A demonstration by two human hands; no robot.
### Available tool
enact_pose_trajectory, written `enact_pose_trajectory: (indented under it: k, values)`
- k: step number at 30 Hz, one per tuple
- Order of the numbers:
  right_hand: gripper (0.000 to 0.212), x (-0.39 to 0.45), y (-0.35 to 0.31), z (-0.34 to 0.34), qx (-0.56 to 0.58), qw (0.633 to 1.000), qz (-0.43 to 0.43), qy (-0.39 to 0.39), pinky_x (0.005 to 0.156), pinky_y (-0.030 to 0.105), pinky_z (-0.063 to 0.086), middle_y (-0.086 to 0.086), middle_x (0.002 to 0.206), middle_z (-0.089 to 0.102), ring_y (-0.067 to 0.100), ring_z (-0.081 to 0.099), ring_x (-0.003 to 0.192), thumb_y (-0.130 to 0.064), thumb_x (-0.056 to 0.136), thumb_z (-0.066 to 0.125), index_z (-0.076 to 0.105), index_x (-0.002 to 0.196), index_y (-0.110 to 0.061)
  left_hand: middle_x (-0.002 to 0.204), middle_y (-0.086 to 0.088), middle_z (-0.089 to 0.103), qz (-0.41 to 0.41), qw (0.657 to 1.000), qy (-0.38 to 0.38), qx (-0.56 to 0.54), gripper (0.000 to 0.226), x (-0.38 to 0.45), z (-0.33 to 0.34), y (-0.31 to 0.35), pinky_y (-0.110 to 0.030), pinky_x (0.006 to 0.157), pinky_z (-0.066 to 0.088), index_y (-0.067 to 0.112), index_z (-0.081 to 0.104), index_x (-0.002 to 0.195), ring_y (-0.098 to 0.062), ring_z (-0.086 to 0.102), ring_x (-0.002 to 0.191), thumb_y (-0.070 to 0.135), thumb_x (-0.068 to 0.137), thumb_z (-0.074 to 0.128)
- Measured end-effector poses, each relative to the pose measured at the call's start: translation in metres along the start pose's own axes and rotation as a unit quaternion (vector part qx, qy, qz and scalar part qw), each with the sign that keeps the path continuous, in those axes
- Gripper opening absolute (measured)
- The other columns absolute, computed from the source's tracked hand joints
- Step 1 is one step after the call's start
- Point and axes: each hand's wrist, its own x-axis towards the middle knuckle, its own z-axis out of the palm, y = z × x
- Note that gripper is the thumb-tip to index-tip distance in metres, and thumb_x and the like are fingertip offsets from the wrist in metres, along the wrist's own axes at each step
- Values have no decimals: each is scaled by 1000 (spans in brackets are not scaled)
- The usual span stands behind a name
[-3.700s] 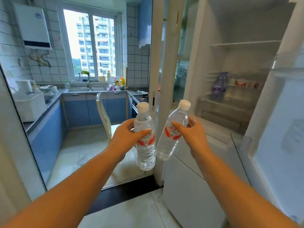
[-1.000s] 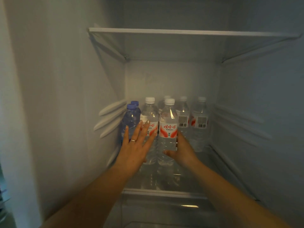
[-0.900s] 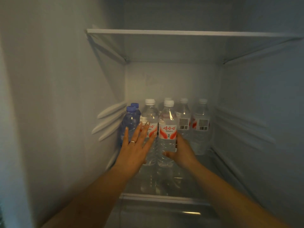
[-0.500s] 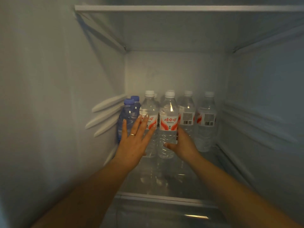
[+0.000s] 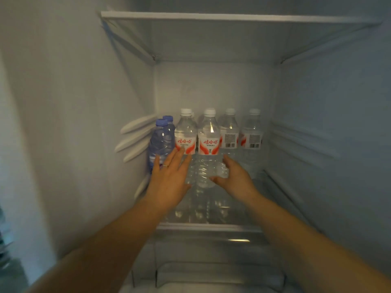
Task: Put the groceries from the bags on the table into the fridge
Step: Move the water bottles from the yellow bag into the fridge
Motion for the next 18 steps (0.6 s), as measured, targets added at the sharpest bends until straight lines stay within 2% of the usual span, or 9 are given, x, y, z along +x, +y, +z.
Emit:
enact_pose_trajectory:
  k: [2,4,8,12,18]
  values:
    - [64,-23,-8,-12,-37,999,-9,7,90,19,31,0,136,49,18,46,124,-24,80,72,43,137,-21,157,-1,13,6,997,18,-71,83,-15,-9,3,-50,116,10,23,12,149,-21,10,144,46,85,60]
    - [70,-49,-14,-23,-87,996,-18,9,98,21,30,2,142,44,19,42,128,-23,79,73,38,141,-20,151,-4,31,32,993,39,-109,75,-34,-17,5,-48,111,25,21,29,145,-23,27,138,42,82,64]
    - [75,-110,-24,-34,-187,982,-32,12,107,24,25,7,145,40,22,37,132,-25,75,76,39,141,-17,142,-12,44,60,981,64,-175,66,-77,-30,15,-46,105,34,12,46,136,-32,43,128,31,78,72]
    - [74,-181,-36,-33,-224,973,-22,44,107,34,34,10,138,48,29,44,127,-25,68,79,48,135,-15,140,-12,46,98,969,30,-226,63,-137,-45,30,-46,104,37,12,49,134,-32,46,125,32,78,71]
    - [77,-312,-49,-21,-270,961,41,40,108,32,28,2,145,40,23,35,132,-36,71,77,43,139,-22,153,2,27,175,954,-65,-235,62,-241,-64,64,-37,113,19,24,28,146,-20,25,139,42,91,52]
